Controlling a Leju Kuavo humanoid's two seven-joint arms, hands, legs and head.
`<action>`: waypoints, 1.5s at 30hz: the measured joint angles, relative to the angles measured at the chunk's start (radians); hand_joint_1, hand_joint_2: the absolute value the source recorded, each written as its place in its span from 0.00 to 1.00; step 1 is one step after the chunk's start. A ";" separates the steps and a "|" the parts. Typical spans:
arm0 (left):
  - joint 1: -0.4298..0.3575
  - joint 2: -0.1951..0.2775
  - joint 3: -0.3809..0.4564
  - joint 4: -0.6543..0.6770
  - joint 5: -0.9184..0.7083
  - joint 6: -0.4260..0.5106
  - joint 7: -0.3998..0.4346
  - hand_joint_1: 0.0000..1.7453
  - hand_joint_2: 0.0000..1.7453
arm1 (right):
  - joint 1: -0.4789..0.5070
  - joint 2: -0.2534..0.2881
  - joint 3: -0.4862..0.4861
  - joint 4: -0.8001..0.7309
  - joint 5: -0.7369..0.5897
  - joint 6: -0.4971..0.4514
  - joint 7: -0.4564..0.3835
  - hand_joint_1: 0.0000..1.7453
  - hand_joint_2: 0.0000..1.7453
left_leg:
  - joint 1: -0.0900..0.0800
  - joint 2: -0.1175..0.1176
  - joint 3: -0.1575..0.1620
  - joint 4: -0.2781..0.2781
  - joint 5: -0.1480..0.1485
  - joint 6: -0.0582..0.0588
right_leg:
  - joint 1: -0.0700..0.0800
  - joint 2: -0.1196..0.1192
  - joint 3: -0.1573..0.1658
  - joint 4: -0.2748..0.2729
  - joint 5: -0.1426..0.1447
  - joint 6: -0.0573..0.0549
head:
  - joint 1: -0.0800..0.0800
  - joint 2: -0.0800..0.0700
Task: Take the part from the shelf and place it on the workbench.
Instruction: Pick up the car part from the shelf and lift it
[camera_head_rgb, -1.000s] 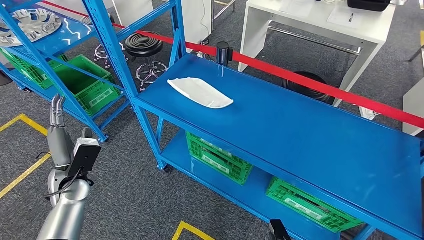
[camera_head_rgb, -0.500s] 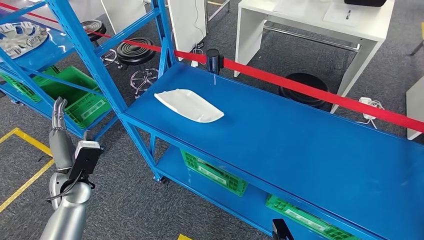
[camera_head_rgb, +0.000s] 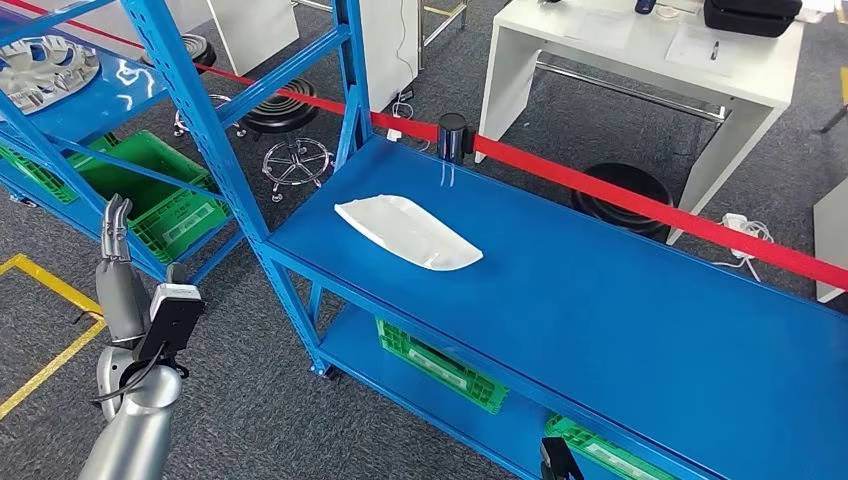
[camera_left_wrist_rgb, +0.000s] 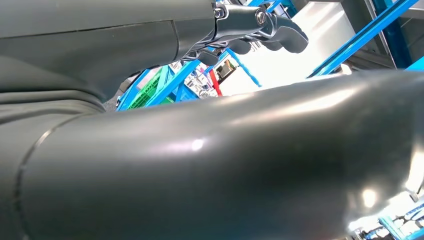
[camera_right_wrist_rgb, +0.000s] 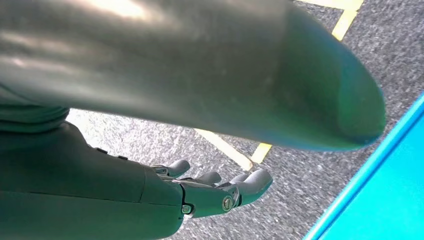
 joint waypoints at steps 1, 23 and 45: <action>0.001 -0.001 0.000 0.000 -0.001 0.000 -0.001 0.00 0.00 | 0.000 -0.001 -0.001 0.000 -0.003 0.000 0.002 0.00 0.00 | 0.000 0.002 0.009 0.001 -0.008 -0.002 | 0.001 -0.006 0.014 -0.061 0.050 -0.002 | 0.000 0.000; 0.005 0.006 -0.001 0.017 -0.018 -0.018 -0.013 0.00 0.00 | -0.006 -0.004 -0.007 0.000 0.004 0.017 0.007 0.00 0.00 | 0.007 -0.033 0.011 0.009 -0.020 -0.029 | -0.002 0.093 0.063 -0.235 0.159 -0.008 | -0.007 0.000; 0.019 0.005 -0.002 0.019 -0.009 -0.023 -0.008 0.00 1.00 | -0.009 -0.005 -0.023 0.000 0.006 0.009 0.013 0.00 0.00 | 0.013 0.006 -0.104 0.286 -0.158 -0.069 | -0.004 0.042 0.088 -0.249 0.149 -0.038 | -0.003 0.000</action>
